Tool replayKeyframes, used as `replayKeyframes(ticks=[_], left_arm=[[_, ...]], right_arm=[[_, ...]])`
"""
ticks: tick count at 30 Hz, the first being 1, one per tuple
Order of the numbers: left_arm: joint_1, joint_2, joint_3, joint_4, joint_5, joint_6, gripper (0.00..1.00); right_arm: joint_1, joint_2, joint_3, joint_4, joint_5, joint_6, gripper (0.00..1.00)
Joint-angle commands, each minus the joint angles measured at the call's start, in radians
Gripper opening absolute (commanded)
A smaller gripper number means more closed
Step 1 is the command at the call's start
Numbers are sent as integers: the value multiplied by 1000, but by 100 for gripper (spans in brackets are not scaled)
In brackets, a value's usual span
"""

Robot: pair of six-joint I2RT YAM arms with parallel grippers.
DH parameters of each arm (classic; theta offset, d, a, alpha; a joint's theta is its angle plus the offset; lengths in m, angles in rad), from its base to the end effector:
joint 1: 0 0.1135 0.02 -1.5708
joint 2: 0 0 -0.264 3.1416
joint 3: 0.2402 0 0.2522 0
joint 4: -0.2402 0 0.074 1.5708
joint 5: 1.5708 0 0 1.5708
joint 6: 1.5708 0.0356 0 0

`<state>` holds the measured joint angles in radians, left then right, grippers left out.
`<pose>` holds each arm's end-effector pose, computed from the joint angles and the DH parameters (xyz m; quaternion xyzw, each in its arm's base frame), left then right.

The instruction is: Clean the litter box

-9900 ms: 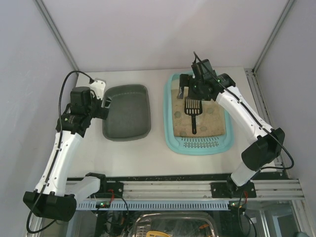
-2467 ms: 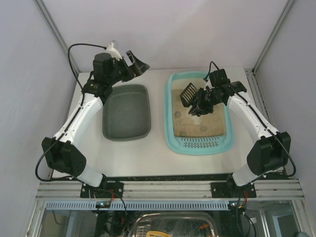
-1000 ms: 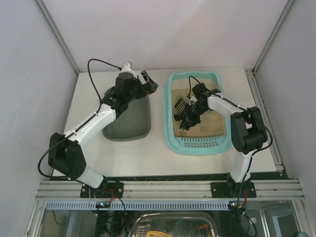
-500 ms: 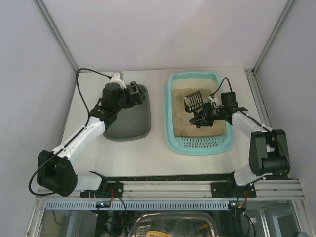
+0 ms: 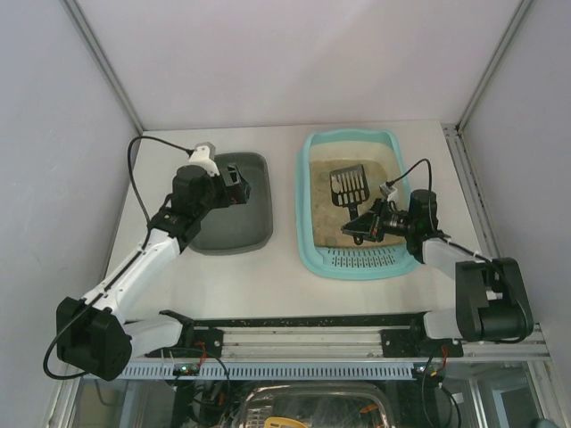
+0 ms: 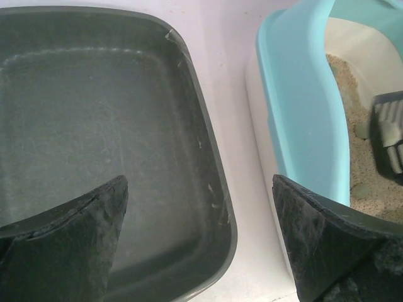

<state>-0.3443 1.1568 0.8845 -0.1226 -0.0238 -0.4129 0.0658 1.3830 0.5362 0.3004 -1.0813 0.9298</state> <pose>0.2516 -0.0893 0.3049 -0.0351 0.8313 -0.1958 0.5190 0.2528 0.0481 0.1819 0.0838 0.7843 0.5948 0.1550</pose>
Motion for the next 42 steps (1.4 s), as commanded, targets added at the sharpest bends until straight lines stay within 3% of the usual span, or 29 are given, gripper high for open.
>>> replayKeyframes(ticks=[1,3,9,12,25,29,38,42], left_arm=[[11,-27,-17,18,-15,51,100],[14,-26,-17,18,-12,46,100],[18,-25,-16,20,-10,51,100],[18,-26,-22,22,-9,60,100],[18,-23,-22,27,-20,74,100],[19,-20,-21,22,-17,76,100],[31,-20,-25,17,-15,84,100],[38,-16,-29,14,-7,88,100]], right_arm=[[-7,-70,-106,476,-24,126,0],[-13,-91,-178,648,25,190,0],[-19,-93,-223,695,40,205,0],[-33,-73,-230,786,40,290,0],[-25,224,-117,1020,-50,562,0],[-69,268,-125,1189,-17,706,0],[-81,280,-113,1199,-14,738,0],[23,300,-26,1096,-109,701,0]])
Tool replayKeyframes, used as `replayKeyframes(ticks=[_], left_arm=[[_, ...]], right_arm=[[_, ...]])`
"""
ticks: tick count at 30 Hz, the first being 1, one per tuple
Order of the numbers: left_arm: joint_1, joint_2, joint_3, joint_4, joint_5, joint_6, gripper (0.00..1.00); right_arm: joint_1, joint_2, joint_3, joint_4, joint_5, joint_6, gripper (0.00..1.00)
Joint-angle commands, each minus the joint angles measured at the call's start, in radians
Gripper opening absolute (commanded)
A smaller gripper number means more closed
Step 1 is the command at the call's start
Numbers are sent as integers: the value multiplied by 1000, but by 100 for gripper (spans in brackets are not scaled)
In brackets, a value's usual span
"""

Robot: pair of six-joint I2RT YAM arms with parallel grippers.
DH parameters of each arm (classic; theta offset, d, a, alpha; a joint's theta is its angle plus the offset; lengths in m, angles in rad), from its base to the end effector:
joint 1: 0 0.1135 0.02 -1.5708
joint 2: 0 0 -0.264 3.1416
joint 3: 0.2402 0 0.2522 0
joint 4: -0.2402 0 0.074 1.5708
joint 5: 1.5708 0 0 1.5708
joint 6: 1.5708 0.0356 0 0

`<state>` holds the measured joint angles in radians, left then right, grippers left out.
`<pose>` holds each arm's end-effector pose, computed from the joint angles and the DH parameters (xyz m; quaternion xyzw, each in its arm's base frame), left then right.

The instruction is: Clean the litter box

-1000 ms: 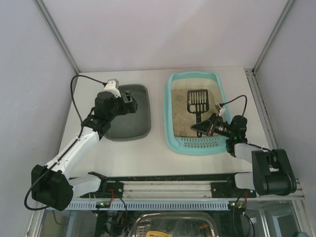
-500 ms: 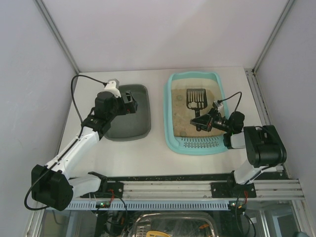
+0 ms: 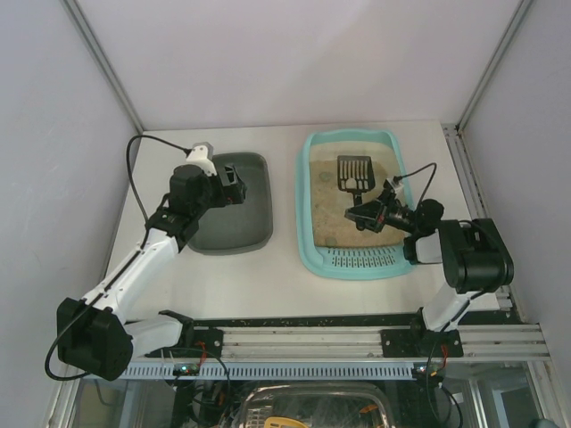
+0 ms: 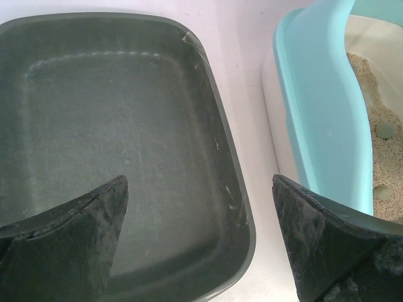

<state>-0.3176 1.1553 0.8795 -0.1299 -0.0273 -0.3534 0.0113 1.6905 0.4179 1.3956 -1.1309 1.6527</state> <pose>0.2532 -0.0822 0.3028 -0.0224 0.8347 -0.1704 0.5232 0.2690 0.0353 0.1700 0.1355 0.6749 0.7066 0.1637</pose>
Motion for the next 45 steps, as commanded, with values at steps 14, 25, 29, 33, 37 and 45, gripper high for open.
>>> replayKeyframes(ticks=[14,25,29,33,37,45], left_arm=[[72,22,123,-107,-101,46,100],[457,108,298,-215,6,-9,100],[491,136,373,-259,-6,-20,100],[491,139,389,-259,-11,-25,100],[493,142,382,-260,-30,4,100],[497,100,280,-225,-28,51,100]], right_arm=[[89,-190,157,-647,-7,-387,0],[351,-222,659,-1644,201,-948,0],[492,-56,998,-1988,401,-1118,0],[655,155,1326,-2287,704,-1268,0],[774,335,1554,-2453,999,-1326,0],[925,514,1812,-2574,1424,-1398,0]])
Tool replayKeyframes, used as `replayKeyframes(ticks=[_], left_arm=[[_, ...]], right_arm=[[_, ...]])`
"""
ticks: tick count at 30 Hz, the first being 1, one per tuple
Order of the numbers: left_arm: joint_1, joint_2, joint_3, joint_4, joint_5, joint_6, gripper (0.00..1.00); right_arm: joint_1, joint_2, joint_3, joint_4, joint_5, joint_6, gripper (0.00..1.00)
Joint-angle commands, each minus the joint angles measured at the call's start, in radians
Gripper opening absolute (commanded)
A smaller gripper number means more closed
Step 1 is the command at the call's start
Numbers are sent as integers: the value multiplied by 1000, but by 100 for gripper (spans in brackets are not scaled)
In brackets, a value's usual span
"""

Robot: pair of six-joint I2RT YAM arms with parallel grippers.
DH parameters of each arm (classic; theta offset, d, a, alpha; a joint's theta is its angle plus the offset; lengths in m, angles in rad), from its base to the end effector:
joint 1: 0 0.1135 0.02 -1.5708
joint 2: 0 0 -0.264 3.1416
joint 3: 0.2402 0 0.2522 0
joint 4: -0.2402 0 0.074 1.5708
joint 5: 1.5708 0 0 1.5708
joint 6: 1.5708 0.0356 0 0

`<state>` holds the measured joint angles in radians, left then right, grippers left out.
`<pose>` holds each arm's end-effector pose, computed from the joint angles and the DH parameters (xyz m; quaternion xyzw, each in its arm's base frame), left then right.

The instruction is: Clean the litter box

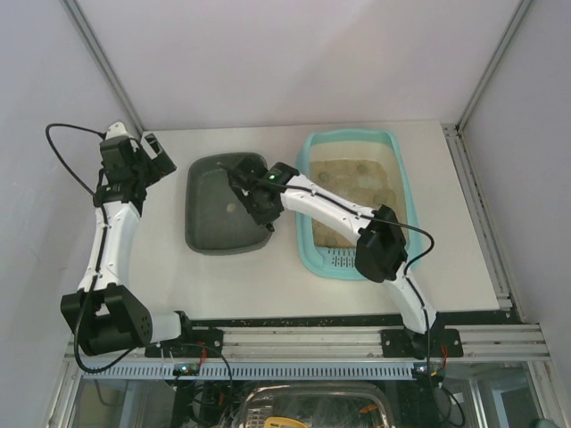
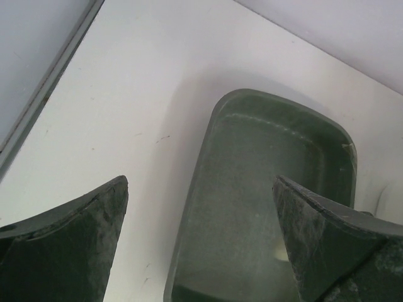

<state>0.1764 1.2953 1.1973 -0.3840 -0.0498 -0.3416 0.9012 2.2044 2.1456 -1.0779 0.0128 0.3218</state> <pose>0.2900 0.0535 0.3525 -0.2315 0.8233 -0.0215 0.5177 0.2924 0.3686 0.2723 -0.2776 0.9362 0.1185 0.1799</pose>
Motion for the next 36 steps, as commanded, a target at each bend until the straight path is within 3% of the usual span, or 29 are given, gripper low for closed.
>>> replayKeyframes(ticks=[1,7,11,14,18,22,26,30,33,36], left_arm=[[3,-41,-41,25,-4,39,100],[-3,-38,-77,14,32,5,100],[-77,-36,-85,-8,31,-7,100],[-175,-26,-74,16,24,7,100],[-310,23,-46,132,21,-41,100],[-405,193,86,168,86,-184,100],[-491,357,209,157,163,-346,100],[-573,444,237,245,158,-404,100],[-584,502,247,323,202,-547,100],[-596,557,305,333,221,-580,100]], right_arm=[[44,6,82,-112,315,-69,0],[56,-34,23,-92,384,-58,0],[10,-131,16,-56,281,-32,0],[-69,-279,-64,-13,89,17,0],[-214,-478,-198,4,-7,47,0],[-412,-619,-404,51,-88,85,0],[-580,-640,-582,66,-195,130,0],[-566,-602,-645,79,-180,94,0],[-552,-558,-659,94,-193,82,0],[-550,-520,-676,142,-188,82,0]])
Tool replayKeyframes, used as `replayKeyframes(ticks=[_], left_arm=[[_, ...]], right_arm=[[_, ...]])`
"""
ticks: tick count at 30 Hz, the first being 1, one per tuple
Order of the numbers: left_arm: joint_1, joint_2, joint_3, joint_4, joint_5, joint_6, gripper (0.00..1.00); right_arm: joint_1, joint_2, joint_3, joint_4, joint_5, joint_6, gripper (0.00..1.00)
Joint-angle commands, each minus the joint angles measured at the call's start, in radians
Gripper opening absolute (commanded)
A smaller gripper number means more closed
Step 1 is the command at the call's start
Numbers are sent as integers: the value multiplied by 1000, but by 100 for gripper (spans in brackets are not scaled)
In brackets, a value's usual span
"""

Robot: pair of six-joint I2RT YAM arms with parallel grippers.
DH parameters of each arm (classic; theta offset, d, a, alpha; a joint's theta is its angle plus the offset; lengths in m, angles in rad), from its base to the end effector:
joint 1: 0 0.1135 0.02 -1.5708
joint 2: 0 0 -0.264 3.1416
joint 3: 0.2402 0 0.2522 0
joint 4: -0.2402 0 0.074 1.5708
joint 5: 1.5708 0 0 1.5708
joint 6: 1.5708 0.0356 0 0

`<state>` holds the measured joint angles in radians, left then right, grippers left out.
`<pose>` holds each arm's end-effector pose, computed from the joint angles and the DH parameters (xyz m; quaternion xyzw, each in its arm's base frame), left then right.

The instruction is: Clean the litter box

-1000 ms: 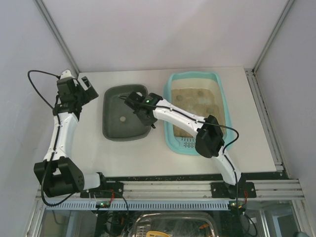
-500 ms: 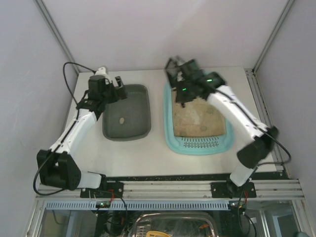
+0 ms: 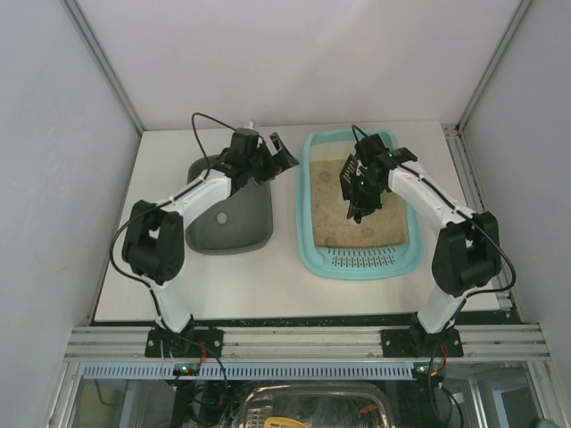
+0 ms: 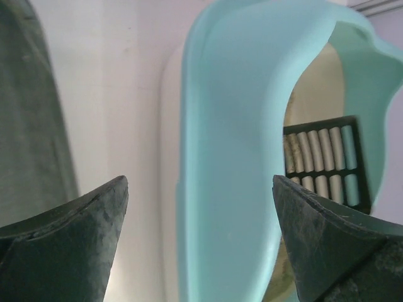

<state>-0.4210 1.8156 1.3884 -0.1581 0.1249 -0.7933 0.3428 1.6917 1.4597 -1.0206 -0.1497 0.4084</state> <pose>0.3842 -0.1769 0.2623 -0.1337 0.8696 -0.3145 0.3564 0.3167 0.1187 0.2739 0.0205 0.9845 0.1266 0.1199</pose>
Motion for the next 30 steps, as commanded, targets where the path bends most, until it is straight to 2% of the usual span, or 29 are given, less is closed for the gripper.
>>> replayKeyframes(ticks=[1,6,23,30], left_arm=[[-6,48,131,103,43,-119,100],[-19,33,141,81,43,-98,100],[-10,-289,-105,44,-161,184,100],[15,-354,-182,45,-198,242,100]], right_arm=[[8,9,9,95,-20,-4,0],[-4,96,20,137,6,-16,0],[19,306,69,254,-74,10,0],[53,340,73,339,-195,55,0]])
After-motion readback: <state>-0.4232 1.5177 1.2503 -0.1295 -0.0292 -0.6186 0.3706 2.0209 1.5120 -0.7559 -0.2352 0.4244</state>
